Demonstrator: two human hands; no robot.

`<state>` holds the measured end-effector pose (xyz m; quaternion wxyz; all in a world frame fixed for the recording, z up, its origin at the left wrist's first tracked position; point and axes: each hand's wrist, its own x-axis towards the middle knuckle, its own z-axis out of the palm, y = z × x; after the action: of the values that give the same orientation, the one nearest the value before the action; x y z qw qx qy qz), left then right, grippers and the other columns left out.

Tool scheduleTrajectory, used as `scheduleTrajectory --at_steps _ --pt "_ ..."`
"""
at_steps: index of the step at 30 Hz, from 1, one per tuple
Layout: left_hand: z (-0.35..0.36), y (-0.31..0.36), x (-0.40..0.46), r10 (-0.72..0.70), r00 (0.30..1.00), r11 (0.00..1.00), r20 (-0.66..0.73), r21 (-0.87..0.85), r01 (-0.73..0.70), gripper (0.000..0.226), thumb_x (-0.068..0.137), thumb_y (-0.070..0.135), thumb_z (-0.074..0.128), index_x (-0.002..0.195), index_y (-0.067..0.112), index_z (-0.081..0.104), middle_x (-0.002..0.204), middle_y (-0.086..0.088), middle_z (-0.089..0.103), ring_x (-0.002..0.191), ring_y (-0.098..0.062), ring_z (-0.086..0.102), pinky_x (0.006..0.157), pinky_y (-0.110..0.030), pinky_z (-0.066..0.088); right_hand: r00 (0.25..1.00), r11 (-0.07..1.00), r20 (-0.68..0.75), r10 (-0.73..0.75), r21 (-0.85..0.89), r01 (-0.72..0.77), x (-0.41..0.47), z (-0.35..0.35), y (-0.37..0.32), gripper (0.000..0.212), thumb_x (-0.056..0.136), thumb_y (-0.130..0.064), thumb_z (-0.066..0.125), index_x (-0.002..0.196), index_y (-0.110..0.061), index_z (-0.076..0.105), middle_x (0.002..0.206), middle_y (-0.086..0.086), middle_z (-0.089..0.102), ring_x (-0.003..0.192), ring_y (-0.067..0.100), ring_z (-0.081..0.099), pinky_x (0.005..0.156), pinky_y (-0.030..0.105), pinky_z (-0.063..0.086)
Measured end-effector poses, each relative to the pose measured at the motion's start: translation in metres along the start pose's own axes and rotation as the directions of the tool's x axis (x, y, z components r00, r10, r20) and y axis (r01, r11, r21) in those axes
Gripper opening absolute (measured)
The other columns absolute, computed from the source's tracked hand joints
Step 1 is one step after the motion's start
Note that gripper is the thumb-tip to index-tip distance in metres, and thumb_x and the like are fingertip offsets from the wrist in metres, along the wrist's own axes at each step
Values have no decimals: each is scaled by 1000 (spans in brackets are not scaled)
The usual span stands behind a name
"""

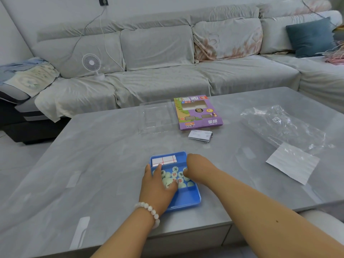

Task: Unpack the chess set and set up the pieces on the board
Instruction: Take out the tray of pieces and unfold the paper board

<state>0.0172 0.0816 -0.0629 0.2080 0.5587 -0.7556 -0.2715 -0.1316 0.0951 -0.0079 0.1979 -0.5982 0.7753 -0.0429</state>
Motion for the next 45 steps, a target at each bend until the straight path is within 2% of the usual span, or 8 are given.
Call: scheduleTrajectory --at_steps 9,12,16,18,21,24,31,45 --pt "3 2 9 -39 999 999 23 31 38 76 84 46 57 147 21 23 155 -1 10 138 -20 27 111 -32 33 997 979 70 -29 -201 43 13 0 -9 20 94 -14 51 113 -7 55 83 8 49 85 16 43 66 25 38" --pt "2 4 13 -43 998 999 40 30 42 76 84 46 57 147 20 22 156 -1 8 139 -20 25 110 -30 30 995 978 95 -38 -203 56 16 -7 -6 22 95 -13 50 114 -6 55 104 12 58 89 19 51 76 27 45" --pt "-1 3 17 -34 998 999 56 29 33 78 84 49 58 147 20 22 156 -2 5 141 -20 21 113 -30 26 992 950 120 23 308 -59 21 -13 26 28 92 -13 57 118 -11 47 101 15 69 75 23 66 73 31 56" --pt "-1 2 21 -22 997 999 68 43 19 79 84 51 57 147 21 21 156 -1 5 141 -20 20 113 -31 25 999 852 31 30 523 -42 20 -8 42 24 92 -12 57 114 -16 49 87 8 69 67 18 66 67 26 57" --pt "-1 2 28 11 996 997 84 76 -17 81 83 56 55 147 21 22 155 0 8 140 -19 23 114 -34 28 939 922 -329 -101 323 212 18 6 50 6 89 -18 60 93 -15 60 86 -3 57 77 12 56 71 18 46" --pt "-4 2 35 54 991 994 118 92 -65 80 82 57 55 146 20 24 154 0 13 138 -18 28 112 -33 31 843 902 -415 -342 106 418 17 21 48 18 91 -24 57 81 -10 62 85 -2 55 80 10 42 70 14 32" --pt "-14 0 47 104 975 979 195 152 -135 80 83 58 55 147 25 22 157 3 6 142 -16 21 112 -28 25 827 849 -201 -525 -52 526 20 10 51 31 67 -15 45 91 -6 62 105 8 59 98 22 46 87 27 40" --pt "-16 3 42 80 975 972 209 200 -123 76 85 57 51 148 26 20 157 4 3 142 -17 20 111 -28 25 715 540 340 -611 -481 690 42 -27 32 22 87 -13 59 108 -12 54 113 8 55 108 22 48 83 32 40"
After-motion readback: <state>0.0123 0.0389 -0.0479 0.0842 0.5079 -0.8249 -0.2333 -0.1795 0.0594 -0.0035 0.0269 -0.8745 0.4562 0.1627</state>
